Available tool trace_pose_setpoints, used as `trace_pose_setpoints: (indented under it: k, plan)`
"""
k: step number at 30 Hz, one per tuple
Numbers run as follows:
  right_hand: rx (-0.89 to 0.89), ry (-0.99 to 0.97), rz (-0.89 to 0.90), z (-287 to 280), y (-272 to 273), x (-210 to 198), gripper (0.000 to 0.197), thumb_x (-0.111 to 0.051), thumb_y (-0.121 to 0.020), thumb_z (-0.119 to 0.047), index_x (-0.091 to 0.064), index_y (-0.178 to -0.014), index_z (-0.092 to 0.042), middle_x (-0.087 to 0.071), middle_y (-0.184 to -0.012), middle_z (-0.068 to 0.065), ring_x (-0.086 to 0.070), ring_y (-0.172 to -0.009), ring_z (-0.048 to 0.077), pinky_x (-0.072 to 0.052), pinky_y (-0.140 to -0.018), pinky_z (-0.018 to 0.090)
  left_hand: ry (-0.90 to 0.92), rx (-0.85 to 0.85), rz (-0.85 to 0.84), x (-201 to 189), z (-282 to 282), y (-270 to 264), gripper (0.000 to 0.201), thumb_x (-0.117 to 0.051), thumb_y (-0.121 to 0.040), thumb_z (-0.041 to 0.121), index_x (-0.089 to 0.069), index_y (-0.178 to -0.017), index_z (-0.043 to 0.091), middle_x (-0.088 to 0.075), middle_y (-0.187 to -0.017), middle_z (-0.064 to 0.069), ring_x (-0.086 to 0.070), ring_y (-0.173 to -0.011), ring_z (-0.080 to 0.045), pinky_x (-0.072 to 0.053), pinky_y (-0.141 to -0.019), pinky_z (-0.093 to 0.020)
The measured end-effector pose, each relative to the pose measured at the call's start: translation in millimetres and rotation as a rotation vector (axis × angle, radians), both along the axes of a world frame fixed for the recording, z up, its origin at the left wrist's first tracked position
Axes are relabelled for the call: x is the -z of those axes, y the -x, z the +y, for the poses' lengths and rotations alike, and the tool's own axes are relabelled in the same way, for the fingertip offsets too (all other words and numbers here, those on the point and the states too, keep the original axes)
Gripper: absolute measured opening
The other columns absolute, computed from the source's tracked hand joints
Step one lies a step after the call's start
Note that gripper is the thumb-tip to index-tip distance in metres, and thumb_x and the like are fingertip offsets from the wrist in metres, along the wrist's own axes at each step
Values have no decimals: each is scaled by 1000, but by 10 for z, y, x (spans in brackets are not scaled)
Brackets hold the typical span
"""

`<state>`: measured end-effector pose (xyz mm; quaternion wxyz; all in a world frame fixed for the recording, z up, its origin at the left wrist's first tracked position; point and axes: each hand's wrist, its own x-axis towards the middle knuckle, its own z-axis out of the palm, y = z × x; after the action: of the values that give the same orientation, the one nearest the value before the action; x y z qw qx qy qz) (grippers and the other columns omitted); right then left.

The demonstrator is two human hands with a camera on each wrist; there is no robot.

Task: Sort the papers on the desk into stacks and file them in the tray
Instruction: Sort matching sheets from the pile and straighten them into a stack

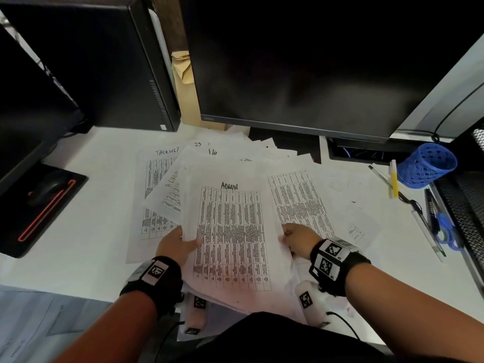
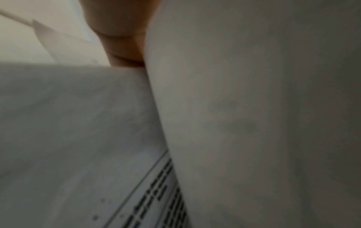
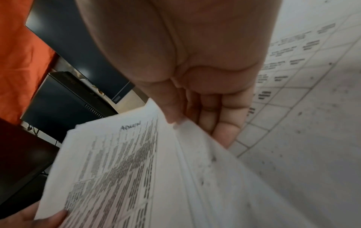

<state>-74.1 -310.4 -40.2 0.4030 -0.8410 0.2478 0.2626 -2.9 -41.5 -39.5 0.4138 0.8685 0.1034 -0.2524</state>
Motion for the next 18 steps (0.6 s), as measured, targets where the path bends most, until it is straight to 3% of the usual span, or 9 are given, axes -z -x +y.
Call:
trace_pose_setpoints:
  k: [1,3,5,8,11,13,16,18]
  plan:
    - [59,-3,-28,-31,-5,-13,22,-49,-94,-18,-60,-113,-12,-64,-112,7,-63,-90,23,-55,-77,35,-2,5,-19,-15,12,4,13,-65,-85,21,-58,-96,16,-62,-84,4,-58,-81,-20,-42,-68,-28]
    - [135,99,-109,-129,-16,-64,29,-52,-93,-20,-58,-121,-19,-60,-124,3,-62,-96,18,-52,-77,27,5,-3,-32,-38,35,9,10,-65,-86,21,-58,-92,18,-61,-82,5,-58,-84,-22,-42,-73,-29]
    - [202,252,-155,-294,-10,-112,39,-54,-91,-17,-53,-130,-20,-53,-133,7,-57,-110,24,-47,-82,26,32,-33,-20,-55,57,4,8,-64,-86,19,-59,-91,19,-62,-84,3,-59,-87,-25,-43,-77,-32]
    - [313,418,-85,-564,21,-141,46,-53,-90,-20,-44,-136,-16,-53,-131,14,-54,-114,31,-48,-94,36,66,-55,0,-64,76,-21,7,-63,-87,18,-58,-91,18,-62,-81,4,-59,-81,-22,-43,-71,-31]
    - [420,387,-10,-737,60,-121,63,-62,-85,-33,-35,-141,-18,-50,-137,14,-48,-123,34,-41,-103,43,71,-44,22,-54,83,-35,14,-64,-87,20,-59,-99,15,-65,-90,-2,-60,-82,-23,-46,-72,-32]
    - [489,289,-50,-789,75,-122,71,-67,-82,-34,-32,-143,-19,-47,-140,12,-47,-126,34,-41,-104,41,82,-52,46,-32,98,-42,16,-65,-85,21,-60,-99,15,-68,-94,-5,-63,-87,-27,-50,-81,-39]
    - [525,161,-135,-824,85,-151,65,-65,-86,-32,-37,-142,-15,-45,-144,9,-47,-127,29,-40,-101,35,173,-99,117,-11,142,-52,15,-69,-82,17,-64,-96,20,-72,-95,-6,-66,-91,-32,-49,-90,-54]
    - [500,192,-152,-848,95,-179,57,-61,-89,-33,-44,-138,-9,-48,-141,12,-48,-127,30,-38,-102,35,234,-121,150,18,191,-70,18,-70,-80,13,-66,-96,18,-73,-95,-7,-67,-93,-33,-47,-92,-56]
